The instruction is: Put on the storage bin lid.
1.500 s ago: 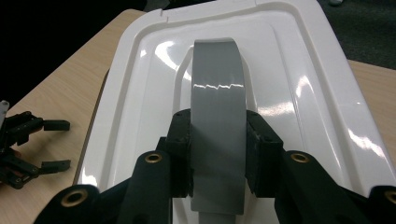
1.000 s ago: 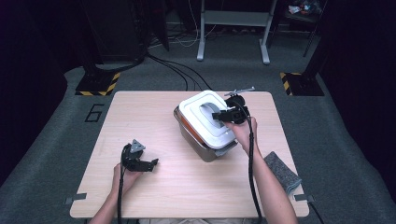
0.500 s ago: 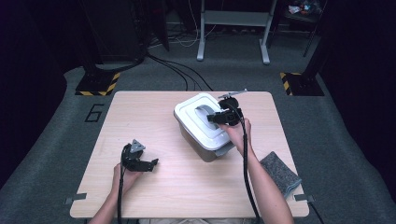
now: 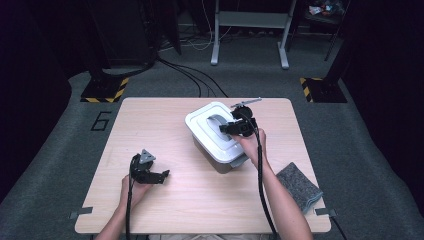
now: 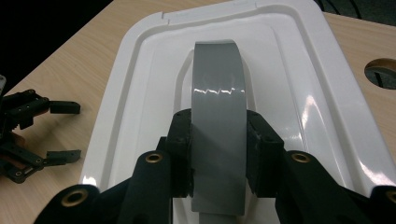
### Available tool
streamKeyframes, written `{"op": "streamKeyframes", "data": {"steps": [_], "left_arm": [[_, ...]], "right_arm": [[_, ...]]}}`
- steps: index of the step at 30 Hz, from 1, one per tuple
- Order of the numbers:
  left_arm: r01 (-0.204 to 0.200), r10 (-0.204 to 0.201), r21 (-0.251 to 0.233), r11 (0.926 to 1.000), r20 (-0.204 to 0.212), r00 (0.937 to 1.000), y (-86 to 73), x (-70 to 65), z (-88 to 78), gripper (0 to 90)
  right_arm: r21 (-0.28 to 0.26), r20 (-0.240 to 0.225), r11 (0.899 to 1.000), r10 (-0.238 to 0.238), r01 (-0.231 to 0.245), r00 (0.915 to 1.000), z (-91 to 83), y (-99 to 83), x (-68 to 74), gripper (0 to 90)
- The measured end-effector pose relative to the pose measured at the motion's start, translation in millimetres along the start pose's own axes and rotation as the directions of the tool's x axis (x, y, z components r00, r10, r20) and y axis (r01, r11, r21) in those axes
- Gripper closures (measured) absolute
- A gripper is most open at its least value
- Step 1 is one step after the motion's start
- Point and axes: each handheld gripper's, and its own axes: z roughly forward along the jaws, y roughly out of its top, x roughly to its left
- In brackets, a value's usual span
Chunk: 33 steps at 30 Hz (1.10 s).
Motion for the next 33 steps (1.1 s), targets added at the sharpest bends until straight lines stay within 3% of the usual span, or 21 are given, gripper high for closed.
{"op": "streamKeyframes", "data": {"steps": [2, 11, 12, 15, 22, 33], "left_arm": [[0.001, -0.001, 0.000, 1.0000, 0.000, 1.0000, 0.0, -0.1, 0.0, 11.7], [0.000, 0.000, 0.000, 1.0000, 0.000, 1.0000, 0.0, -0.1, 0.0, 11.7], [0.000, 0.000, 0.000, 1.0000, 0.000, 1.0000, 0.0, -0.1, 0.0, 11.7], [0.000, 0.000, 0.000, 1.0000, 0.000, 1.0000, 0.0, -0.1, 0.0, 11.7], [0.001, -0.001, 0.000, 1.0000, 0.000, 1.0000, 0.0, -0.1, 0.0, 11.7], [0.000, 0.000, 0.000, 1.0000, 0.000, 1.0000, 0.0, -0.1, 0.0, 11.7]], "right_arm": [[0.003, -0.005, 1.000, 0.021, -0.021, 0.9998, -0.9, -1.5, -0.5, 66.1], [-0.018, 0.002, 1.000, -0.010, 0.010, 1.0000, 0.0, -3.4, -0.9, 64.4], [-0.025, 0.012, 1.000, -0.015, 0.015, 0.9998, -0.8, -3.5, -0.5, 57.7], [-0.034, 0.018, 0.999, -0.008, 0.009, 0.9998, -3.1, -3.3, -0.3, 49.6], [-0.080, 0.050, 0.995, -0.059, 0.063, 0.9970, -19.2, -4.4, -0.7, 22.1], [-0.174, 0.115, 0.982, -0.050, 0.070, 0.9921, -49.8, -12.4, -13.9, 6.1]]}}
